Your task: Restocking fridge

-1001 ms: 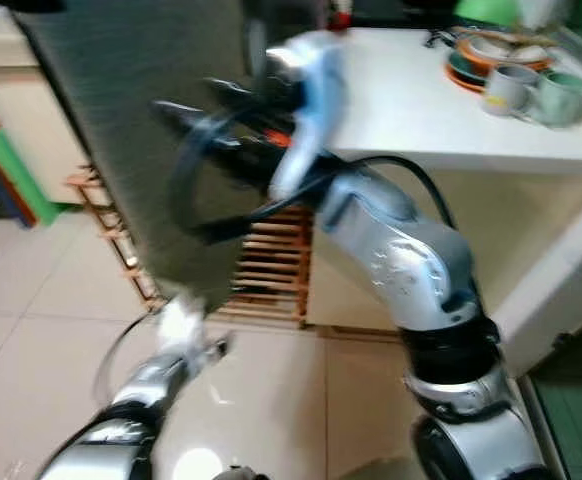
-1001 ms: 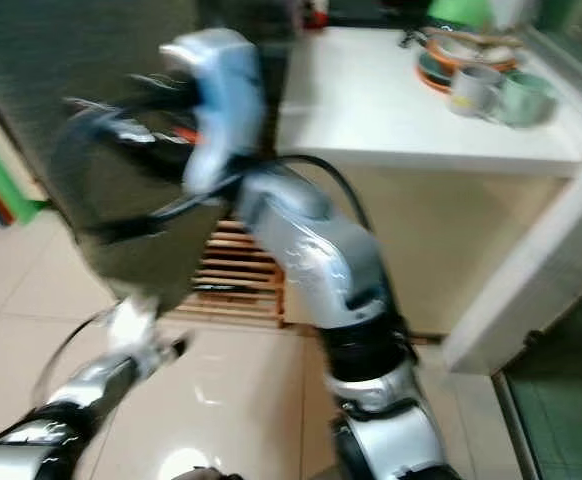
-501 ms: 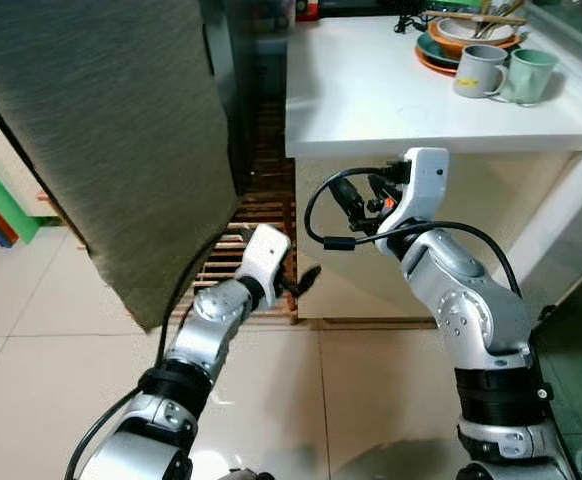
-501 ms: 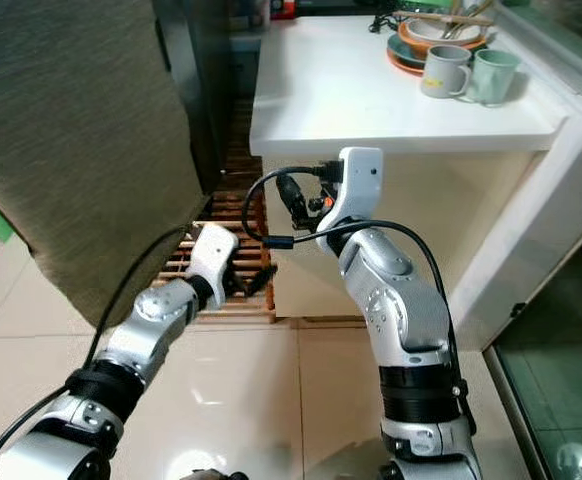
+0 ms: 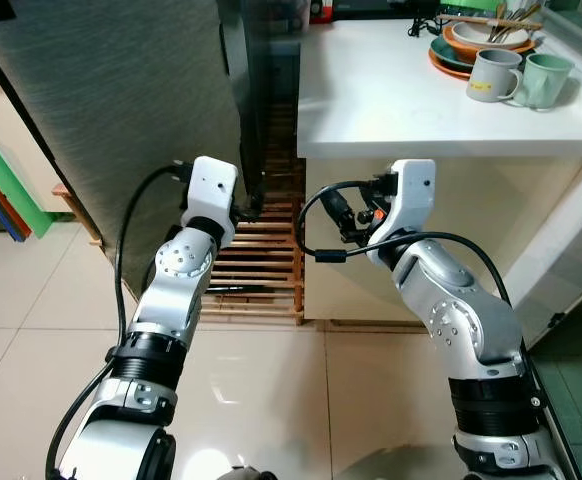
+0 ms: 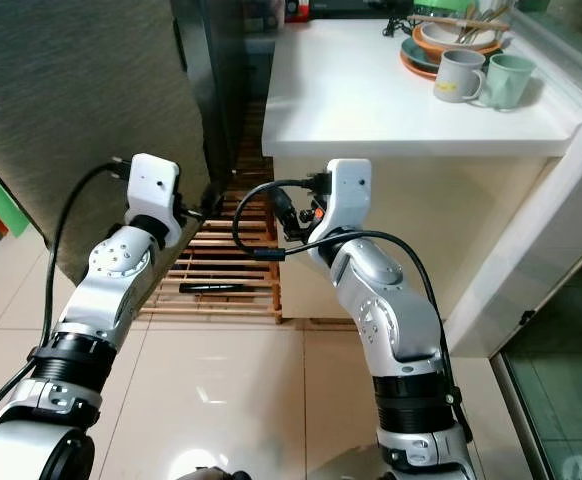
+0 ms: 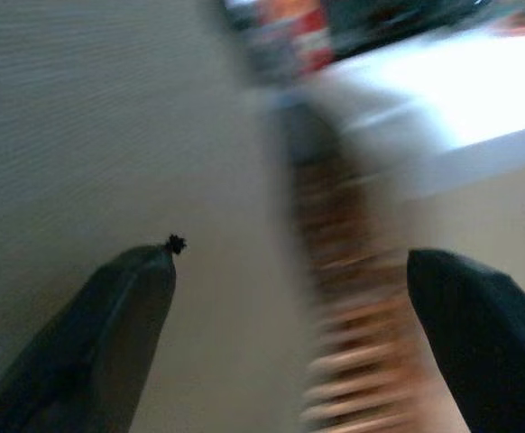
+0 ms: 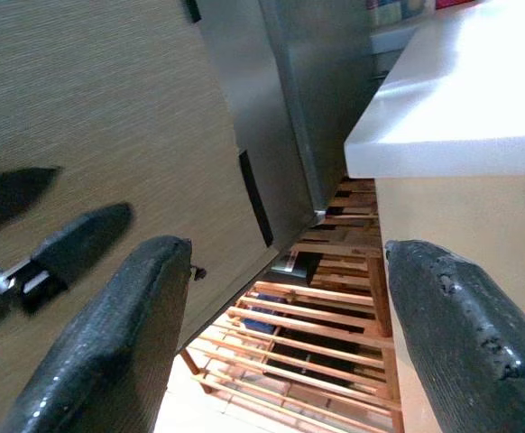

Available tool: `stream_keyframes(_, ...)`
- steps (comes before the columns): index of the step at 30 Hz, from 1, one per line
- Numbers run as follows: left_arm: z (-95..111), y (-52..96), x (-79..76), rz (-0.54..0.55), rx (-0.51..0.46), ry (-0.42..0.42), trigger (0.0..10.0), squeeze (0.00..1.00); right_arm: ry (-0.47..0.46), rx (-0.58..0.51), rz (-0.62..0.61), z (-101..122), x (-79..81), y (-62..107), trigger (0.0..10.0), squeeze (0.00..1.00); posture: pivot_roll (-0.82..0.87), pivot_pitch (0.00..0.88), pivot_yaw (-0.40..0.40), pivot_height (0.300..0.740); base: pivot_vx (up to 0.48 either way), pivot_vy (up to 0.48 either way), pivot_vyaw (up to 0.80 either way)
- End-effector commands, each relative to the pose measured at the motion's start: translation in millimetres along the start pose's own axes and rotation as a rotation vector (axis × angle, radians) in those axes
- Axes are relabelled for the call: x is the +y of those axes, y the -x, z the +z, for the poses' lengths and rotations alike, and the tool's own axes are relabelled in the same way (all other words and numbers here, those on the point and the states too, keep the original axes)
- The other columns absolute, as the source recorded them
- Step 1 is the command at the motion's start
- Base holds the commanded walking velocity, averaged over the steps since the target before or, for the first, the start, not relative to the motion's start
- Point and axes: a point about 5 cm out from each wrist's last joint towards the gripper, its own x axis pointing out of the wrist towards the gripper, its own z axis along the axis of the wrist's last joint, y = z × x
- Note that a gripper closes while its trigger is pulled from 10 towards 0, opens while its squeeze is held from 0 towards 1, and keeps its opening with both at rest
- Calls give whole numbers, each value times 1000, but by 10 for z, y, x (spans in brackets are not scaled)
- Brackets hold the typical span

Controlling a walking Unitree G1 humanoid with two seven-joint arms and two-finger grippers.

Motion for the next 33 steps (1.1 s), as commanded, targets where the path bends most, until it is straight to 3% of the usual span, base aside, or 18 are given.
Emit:
stream_keyframes(1,24,26,290,164,6,-67,10000,0,11,-5,6,5,10,16,10000,0,-144,0,90,740,0,0,0)
stream_keyframes(2,32,47,433,226,-2,-104,10000,0,13,-1,6,-5,9,22,10000,0,-150,0,90,740,0,0,0)
stream_keyframes(3,-10,70,747,333,17,-151,10000,0,15,3,3,-16,-7,39,10000,0,-152,0,89,740,0,0,0)
stream_keyframes(5,-55,134,1202,484,50,-211,10000,0,17,12,-4,-34,-43,72,10000,0,-144,0,75,740,0,0,0)
stream_keyframes(7,-66,192,1516,586,68,-256,10000,0,17,24,-14,-59,-81,101,10000,0,-143,0,68,740,0,0,0)
stream_keyframes(10,-26,194,1639,616,52,-223,10000,0,21,45,-25,-103,-133,139,10000,0,-138,0,61,740,0,0,0)
stream_keyframes(11,-4,178,1624,606,37,-195,10000,0,23,51,-28,-117,-151,151,10000,0,-138,0,61,740,0,0,0)
stream_keyframes(12,29,95,1381,495,-3,-137,10000,0,27,58,-34,-134,-170,159,10000,0,-136,0,64,740,0,0,0)
stream_keyframes(13,29,95,1381,495,-3,-137,10000,0,27,58,-34,-134,-170,159,10000,0,-136,0,64,740,0,0,0)
stream_keyframes(14,60,48,1204,417,-32,-102,10000,0,29,62,-38,-144,-182,163,10000,0,-136,0,64,740,0,0,0)
stream_keyframes(15,79,3,898,301,-58,-51,10000,0,34,61,-46,-152,-197,161,10000,0,-138,0,68,740,0,0,0)
stream_keyframes(16,108,-14,446,106,-82,32,10000,0,47,56,-67,-154,-220,152,10000,0,-144,0,76,740,0,0,0)
stream_keyframes(17,108,-14,446,106,-82,32,10000,0,47,56,-67,-154,-220,152,10000,0,-144,0,76,740,0,0,0)
stream_keyframes(19,242,89,-163,-148,-151,127,10000,0,58,33,-100,-140,-246,134,10000,0,-148,0,83,740,0,0,0)
stream_keyframes(21,310,159,-386,-253,-193,180,10000,0,77,14,-124,-121,-258,134,10000,0,-153,0,88,740,0,0,0)
stream_keyframes(24,306,156,-428,-274,-199,195,10000,0,114,-3,-157,-109,-290,149,10000,0,-154,0,90,740,0,0,0)
stream_keyframes(27,234,88,-359,-220,-156,205,10000,0,125,-11,-184,-121,-334,169,10000,0,-154,0,92,740,0,320,0)
stream_keyframes(33,93,28,-158,-120,-39,303,10000,0,142,-6,-224,-184,-415,194,10000,0,-153,0,97,740,0,480,0)
